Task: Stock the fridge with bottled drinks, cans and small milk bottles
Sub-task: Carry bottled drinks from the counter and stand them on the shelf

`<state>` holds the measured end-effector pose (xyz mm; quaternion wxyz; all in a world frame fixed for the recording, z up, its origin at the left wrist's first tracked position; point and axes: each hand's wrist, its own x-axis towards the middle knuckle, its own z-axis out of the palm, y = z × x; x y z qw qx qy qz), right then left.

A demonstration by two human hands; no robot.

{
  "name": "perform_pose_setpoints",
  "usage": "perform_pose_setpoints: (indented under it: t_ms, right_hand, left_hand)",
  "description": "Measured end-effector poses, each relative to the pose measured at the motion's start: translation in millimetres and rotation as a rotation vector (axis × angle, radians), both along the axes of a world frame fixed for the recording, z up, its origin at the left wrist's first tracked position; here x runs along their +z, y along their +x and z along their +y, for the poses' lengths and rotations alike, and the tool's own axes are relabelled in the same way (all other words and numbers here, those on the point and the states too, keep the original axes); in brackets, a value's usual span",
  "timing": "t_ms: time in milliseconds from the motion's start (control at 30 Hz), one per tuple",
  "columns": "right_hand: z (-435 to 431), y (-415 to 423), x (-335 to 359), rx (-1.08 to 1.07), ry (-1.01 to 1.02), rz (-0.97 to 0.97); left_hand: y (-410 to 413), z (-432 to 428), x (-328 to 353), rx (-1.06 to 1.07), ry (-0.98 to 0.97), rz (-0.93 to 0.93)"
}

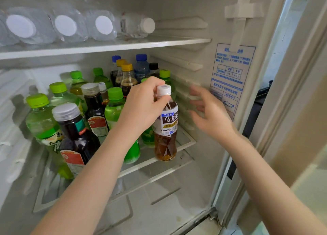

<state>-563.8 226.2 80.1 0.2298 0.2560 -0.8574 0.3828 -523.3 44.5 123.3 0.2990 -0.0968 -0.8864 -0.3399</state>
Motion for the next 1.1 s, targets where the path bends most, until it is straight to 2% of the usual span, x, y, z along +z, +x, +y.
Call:
perform_pose_setpoints:
  t_ms: [100, 200, 333, 533, 600, 733, 833, 900, 967, 1100]
  right_hand:
    - [4, 19, -22, -0.015, -0.143, -0.107]
    - [-1, 23, -37, -0.028, -0.198, -0.21]
    - [-16, 16, -48, -0.098, -0.211, -0.266]
    - [-36, -3, -63, -0.256, -0.11, -0.249]
    - [-39, -7, -67, -0.268, -0.13, -0.246]
    - [-44, -11, -72, -0.301, -0.177, -0.211]
    - [-47, -16, -73, -0.325, -0.166, -0.191]
    - [-49, -18, -74, -0.34, -0.16, -0.172]
    - [-49, -19, -77, -0.339, -0.171, -0.159]
    - [-47, -19, -81, -0.338, -0.189, -0.143]
  left_hand:
    - [-12, 12, 2, -0.014, -0.015, 0.012]
    - [-27, 24, 6, -0.022, -0.013, 0.009]
    - [-43, 32, 9, -0.033, -0.03, -0.003]
    - [-43, 23, 12, -0.05, -0.134, -0.018]
    - [-30, 14, 13, -0.066, -0.096, 0.051]
    - [6, -13, 0, -0.022, 0.225, 0.326]
    - [24, -31, -16, 0.156, 0.177, 0.542]
    - [26, -37, -28, 0.255, 0.091, 0.592]
    - [25, -40, -40, 0.291, 0.078, 0.524]
    - [18, -41, -62, 0.241, 0.175, 0.306]
